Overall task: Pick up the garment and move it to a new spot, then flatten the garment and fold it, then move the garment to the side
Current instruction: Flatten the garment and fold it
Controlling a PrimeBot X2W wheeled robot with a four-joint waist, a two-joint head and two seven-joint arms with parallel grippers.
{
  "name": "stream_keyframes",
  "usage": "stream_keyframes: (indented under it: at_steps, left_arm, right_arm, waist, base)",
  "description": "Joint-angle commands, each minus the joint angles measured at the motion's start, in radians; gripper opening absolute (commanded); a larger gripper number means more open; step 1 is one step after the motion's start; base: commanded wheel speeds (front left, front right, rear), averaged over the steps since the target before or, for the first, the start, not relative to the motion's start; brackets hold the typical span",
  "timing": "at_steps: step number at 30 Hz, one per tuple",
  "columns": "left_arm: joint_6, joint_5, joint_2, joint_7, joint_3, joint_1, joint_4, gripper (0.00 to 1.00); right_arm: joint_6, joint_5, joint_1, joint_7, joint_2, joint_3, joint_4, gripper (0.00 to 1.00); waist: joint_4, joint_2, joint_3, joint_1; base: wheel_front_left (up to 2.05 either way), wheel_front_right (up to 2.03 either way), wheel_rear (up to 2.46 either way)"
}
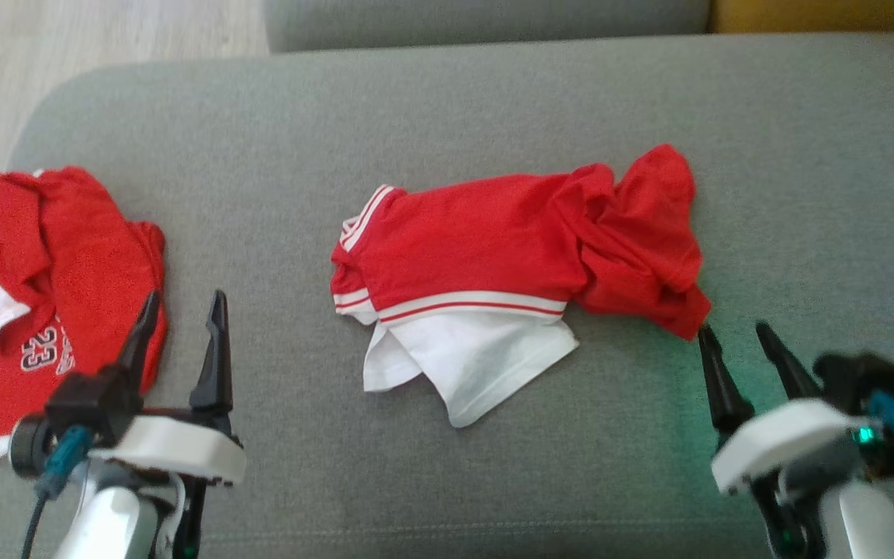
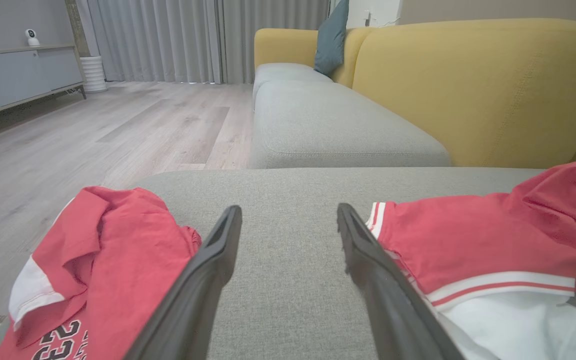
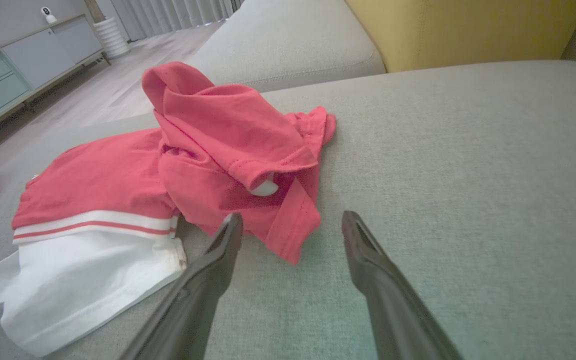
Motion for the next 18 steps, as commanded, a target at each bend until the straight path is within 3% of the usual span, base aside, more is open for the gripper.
stream_keyframes:
  at_steps: [1, 13, 14, 16, 17, 18]
  left_arm:
    - [-0.004, 0.001, 0.027, -0.004, 0.04, -0.063, -0.026, 1.0]
    - [-0.026, 0.007, 0.008, -0.01, 0.04, -0.133, 0.005, 1.0]
    - [-0.027, 0.009, 0.006, -0.01, 0.041, -0.135, 0.007, 1.0]
    - [-0.029, 0.011, 0.003, -0.01, 0.042, -0.138, 0.01, 1.0]
    - [-0.03, 0.012, 0.002, -0.01, 0.043, -0.139, 0.012, 1.0]
    - [-0.031, 0.013, 0.001, -0.011, 0.044, -0.14, 0.013, 1.0]
  right_arm:
    - [-0.001, 0.009, -0.078, 0.018, -0.006, 0.028, -0.026, 1.0]
    - [-0.001, 0.024, -0.218, 0.117, -0.006, 0.043, 0.036, 1.0]
    - [-0.001, 0.027, -0.224, 0.117, -0.006, 0.045, 0.038, 0.82]
    - [-0.001, 0.035, -0.234, 0.108, -0.006, 0.05, 0.033, 0.1]
    - [-0.001, 0.035, -0.236, 0.099, -0.006, 0.051, 0.027, 0.0]
    - [-0.001, 0.034, -0.236, 0.094, -0.006, 0.049, 0.023, 0.0]
  waist:
    - [0.011, 0.0, 0.028, 0.0]
    - [0.041, 0.0, 0.106, 0.0]
    - [0.042, 0.0, 0.108, 0.0]
    - [0.042, 0.0, 0.112, 0.0]
    - [0.043, 0.0, 0.113, 0.0]
    - [0.043, 0.0, 0.113, 0.0]
  base:
    - [0.0, 0.0, 0.0]
    - [0.0, 0.0, 0.0]
    - [0.0, 0.0, 0.0]
    - [0.0, 0.0, 0.0]
    - [0.0, 0.0, 0.0]
    - [0.0, 0.0, 0.0]
